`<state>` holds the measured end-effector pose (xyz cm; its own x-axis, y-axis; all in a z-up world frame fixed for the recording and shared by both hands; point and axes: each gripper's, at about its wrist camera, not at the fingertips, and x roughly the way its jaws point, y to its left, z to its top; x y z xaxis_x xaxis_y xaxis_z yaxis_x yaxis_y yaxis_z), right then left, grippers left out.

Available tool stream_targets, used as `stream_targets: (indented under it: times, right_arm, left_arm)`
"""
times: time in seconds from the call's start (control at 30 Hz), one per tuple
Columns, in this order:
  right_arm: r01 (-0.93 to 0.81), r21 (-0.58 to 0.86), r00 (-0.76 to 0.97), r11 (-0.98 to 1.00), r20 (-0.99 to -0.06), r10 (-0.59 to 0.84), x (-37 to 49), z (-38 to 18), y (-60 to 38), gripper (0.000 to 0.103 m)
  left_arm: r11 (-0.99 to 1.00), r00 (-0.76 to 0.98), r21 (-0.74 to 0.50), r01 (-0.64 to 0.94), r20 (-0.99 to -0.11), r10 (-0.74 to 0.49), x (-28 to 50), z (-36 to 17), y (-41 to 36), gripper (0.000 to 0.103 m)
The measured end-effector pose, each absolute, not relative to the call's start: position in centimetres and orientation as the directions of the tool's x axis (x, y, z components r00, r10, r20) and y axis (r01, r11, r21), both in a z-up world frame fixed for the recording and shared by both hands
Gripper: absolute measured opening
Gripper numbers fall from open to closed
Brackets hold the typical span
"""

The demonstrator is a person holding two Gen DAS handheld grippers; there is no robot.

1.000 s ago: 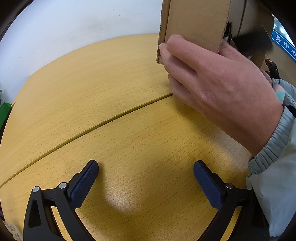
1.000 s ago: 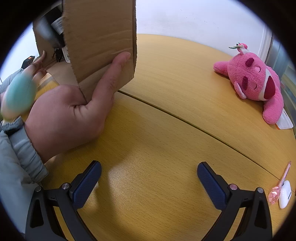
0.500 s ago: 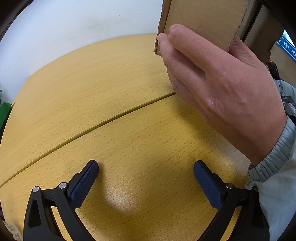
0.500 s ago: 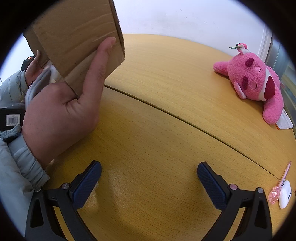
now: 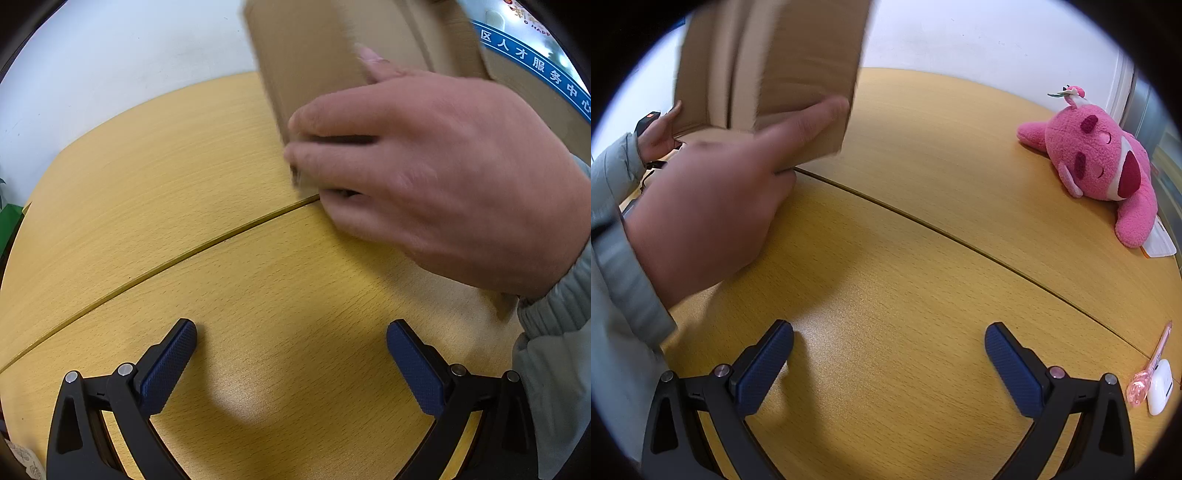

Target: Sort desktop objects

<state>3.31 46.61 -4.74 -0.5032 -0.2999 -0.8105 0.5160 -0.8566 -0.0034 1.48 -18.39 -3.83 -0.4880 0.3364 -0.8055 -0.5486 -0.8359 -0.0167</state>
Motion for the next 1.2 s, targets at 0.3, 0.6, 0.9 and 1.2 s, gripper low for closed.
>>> stream_targets:
  times: [0.3, 0.6, 0.9, 1.2]
  right_arm:
    - [0.516, -0.004, -0.504, -0.857, -0.810, -0.300, 3.58, -4.95, 46.30, 0.103]
    - [0.516, -0.003, -0.503, -0.857, -0.811, -0.300, 3.61, -5.01, 46.19, 0.103]
    - [0.516, -0.003, -0.503, -0.857, -0.811, -0.299, 3.66, -5.06, 46.09, 0.103]
    - [0.516, -0.004, -0.503, -0.857, -0.811, -0.299, 3.75, -5.09, 46.02, 0.103]
  left_arm:
    - [-0.836, -0.488, -0.016, -0.549, -0.806, 0.336, 1.61, -3.41, -18.61, 0.103]
    - [-0.835, -0.487, -0.016, -0.550, -0.806, 0.337, 1.60, -3.22, -18.57, 0.103]
    - [-0.835, -0.487, -0.017, -0.551, -0.806, 0.337, 1.62, -3.10, -18.59, 0.103]
    - [-0.834, -0.487, -0.017, -0.551, -0.806, 0.338, 1.66, -2.99, -18.58, 0.103]
